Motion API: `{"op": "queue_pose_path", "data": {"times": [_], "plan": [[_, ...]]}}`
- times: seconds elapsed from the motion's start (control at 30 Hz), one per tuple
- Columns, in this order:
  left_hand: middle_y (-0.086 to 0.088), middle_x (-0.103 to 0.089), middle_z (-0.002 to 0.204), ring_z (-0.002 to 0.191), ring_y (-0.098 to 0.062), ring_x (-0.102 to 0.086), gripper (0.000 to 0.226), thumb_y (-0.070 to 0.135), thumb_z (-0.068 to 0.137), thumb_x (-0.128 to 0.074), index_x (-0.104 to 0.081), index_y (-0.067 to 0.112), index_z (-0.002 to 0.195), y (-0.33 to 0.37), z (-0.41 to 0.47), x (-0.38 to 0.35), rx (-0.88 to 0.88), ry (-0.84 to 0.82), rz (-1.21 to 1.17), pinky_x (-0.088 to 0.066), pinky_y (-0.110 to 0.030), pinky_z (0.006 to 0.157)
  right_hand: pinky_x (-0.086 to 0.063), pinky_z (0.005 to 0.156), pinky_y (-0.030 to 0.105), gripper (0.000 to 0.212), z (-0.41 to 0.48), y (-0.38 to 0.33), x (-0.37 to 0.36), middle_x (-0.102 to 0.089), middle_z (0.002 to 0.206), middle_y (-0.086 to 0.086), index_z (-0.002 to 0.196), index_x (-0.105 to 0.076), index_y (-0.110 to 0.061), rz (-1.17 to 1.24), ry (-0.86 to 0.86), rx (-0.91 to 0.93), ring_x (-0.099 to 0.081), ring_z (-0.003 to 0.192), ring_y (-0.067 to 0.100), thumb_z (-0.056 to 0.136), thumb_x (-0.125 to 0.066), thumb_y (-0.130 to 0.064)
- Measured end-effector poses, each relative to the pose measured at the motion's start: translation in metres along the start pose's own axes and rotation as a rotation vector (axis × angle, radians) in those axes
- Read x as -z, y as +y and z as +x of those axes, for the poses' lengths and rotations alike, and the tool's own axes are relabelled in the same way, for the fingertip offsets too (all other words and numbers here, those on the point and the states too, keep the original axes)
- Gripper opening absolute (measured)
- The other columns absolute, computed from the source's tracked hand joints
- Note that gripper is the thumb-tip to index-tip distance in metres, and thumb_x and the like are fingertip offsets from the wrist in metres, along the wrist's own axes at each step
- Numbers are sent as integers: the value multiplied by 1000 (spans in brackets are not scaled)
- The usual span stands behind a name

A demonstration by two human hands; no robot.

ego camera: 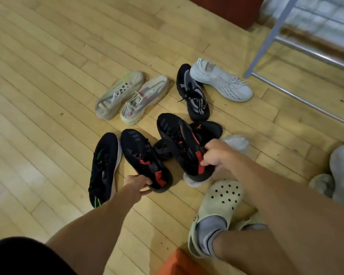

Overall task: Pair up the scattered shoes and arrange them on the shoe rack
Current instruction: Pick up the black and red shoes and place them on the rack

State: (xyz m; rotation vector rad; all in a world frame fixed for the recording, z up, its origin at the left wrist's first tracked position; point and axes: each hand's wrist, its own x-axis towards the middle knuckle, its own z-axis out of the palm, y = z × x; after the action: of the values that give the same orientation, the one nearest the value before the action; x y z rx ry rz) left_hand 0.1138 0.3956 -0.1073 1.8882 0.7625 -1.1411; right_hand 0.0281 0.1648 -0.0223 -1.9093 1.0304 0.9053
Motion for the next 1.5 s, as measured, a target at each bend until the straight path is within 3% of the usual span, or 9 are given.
{"op": "queue_pose_path", "data": {"times": [0.2, 0.4, 0.53, 0.6, 0.7, 0.83, 0.93, 1.1, 1.5], "plan": [[-23, -65, 106, 103, -37, -62, 18, -19, 74, -60, -60, -4, 84, 21, -38, 19, -138, -68, 5, -58, -44, 72, -54, 88, 33, 36, -50, -1, 64, -68, 114, 14, 118, -65, -6, -283, 110, 43, -67, 101, 29, 83, -71, -17], [-17, -69, 104, 98, -31, -66, 43, -16, 71, -64, -60, 2, 110, 68, -100, 10, -395, -186, 92, -58, -39, 73, -57, 89, 46, 44, -100, 26, 114, -67, 115, 20, 128, -59, -7, -131, 171, 18, -68, 101, 37, 85, -67, -2], [-11, -67, 92, 77, -20, -65, 36, -9, 76, -63, -60, 6, 109, 101, -136, -20, -527, -264, 202, -59, -27, 55, -59, 82, 42, 31, -127, 46, 139, -70, 103, 18, 118, -65, -4, -57, 226, 24, -69, 91, 33, 88, -63, -2], [-12, -66, 92, 82, -22, -64, 33, -4, 78, -63, -62, 5, 109, 113, -147, -40, -583, -284, 257, -58, -33, 69, -57, 68, 37, 29, -139, 63, 154, -67, 94, 17, 117, -64, 1, -20, 254, 9, -65, 83, 32, 88, -62, 0], [-16, -69, 104, 98, -27, -66, 19, 2, 78, -66, -66, 8, 97, 126, -163, -74, -640, -293, 338, -56, -36, 79, -56, 58, 34, 32, -151, 102, 167, -62, 112, 19, 119, -63, 5, 74, 300, -52, -66, 98, 39, 87, -63, 2], [-16, -69, 104, 83, -21, -65, 23, 5, 81, -66, -67, 0, 103, 141, -176, -123, -667, -348, 438, -51, -26, 57, -61, 70, 42, 35, -140, 160, 161, -62, 122, 20, 119, -62, 9, 349, 357, -141, -63, 106, 37, 84, -65, 6], [-16, -67, 95, 74, -21, -63, 19, 5, 83, -65, -65, -2, 101, 155, -178, -159, -675, -369, 508, -52, -24, 49, -60, 54, 35, 34, -120, 192, 151, -61, 118, 20, 119, -60, 10, 567, 393, -193, -62, 95, 33, 86, -63, 7], [-16, -71, 91, 82, -27, -68, 24, 5, 79, -67, -67, -5, 100, 178, -168, -223, -719, -392, 606, -55, -32, 63, -58, 82, 47, 27, -72, 227, 143, -68, 109, 19, 112, -62, 6, 847, 479, -230, -69, 96, 40, 86, -64, 0], [-9, -65, 97, 84, -20, -63, 44, -3, 77, -65, -53, 9, 117, 241, -110, -365, -799, -392, 521, -53, -30, 63, -59, 82, 45, 25, 55, 248, 184, -71, 94, 10, 78, -65, -22, 1237, 618, -102, -69, 94, 28, 85, -62, 2]]}}
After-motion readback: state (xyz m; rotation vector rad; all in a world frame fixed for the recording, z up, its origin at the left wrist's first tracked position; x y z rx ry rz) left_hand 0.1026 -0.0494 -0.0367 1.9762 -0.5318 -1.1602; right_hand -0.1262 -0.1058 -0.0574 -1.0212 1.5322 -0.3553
